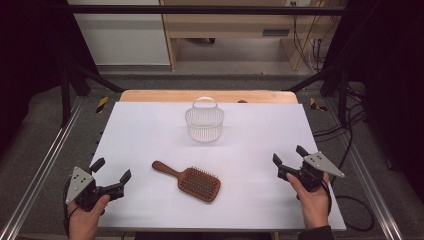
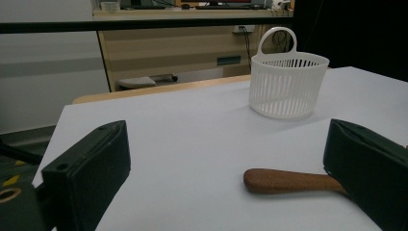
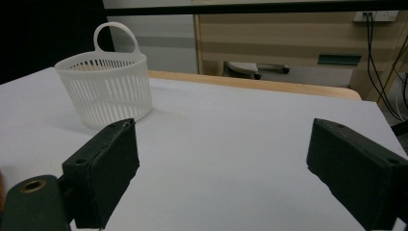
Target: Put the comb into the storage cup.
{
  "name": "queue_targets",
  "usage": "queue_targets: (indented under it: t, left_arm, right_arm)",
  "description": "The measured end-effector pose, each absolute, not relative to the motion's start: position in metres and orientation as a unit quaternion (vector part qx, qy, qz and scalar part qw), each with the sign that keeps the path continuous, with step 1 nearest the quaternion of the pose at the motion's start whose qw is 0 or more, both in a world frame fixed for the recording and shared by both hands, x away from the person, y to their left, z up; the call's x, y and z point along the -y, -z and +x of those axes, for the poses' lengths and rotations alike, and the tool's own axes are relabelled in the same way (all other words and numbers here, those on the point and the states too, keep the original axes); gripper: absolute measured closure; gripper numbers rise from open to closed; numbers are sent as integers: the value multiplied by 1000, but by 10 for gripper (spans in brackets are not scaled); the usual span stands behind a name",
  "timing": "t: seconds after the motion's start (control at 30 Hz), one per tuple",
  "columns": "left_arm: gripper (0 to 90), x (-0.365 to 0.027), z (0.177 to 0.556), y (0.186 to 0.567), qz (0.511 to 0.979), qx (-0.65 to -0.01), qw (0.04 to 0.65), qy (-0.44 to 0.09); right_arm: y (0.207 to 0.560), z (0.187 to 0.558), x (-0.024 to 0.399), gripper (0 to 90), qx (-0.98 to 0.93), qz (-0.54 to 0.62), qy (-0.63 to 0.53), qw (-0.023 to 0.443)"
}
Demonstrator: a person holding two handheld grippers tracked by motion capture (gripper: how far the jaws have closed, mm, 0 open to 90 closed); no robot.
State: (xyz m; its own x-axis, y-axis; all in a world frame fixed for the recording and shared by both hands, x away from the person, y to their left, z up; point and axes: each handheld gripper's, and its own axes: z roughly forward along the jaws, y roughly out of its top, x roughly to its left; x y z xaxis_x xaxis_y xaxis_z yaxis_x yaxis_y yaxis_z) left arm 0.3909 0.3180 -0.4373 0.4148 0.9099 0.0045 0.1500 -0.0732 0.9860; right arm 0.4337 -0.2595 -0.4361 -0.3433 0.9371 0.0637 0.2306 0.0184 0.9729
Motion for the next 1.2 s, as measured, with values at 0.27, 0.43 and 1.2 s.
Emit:
queue_targets:
  t: [0.27, 0.43, 1.2]
  left_arm:
    - [39, -316, 391, 437, 647, -415, 537, -347]
    - [79, -311, 390, 437, 658, -412, 531, -339]
    - [882, -227, 375, 437, 769, -335, 488, -241]
  right_arm:
    - [436, 433, 262, 122, -627, 465, -529, 332]
    - [434, 429, 266, 122, -629, 466, -524, 336]
    - [438, 418, 267, 59, -650, 452, -514, 329]
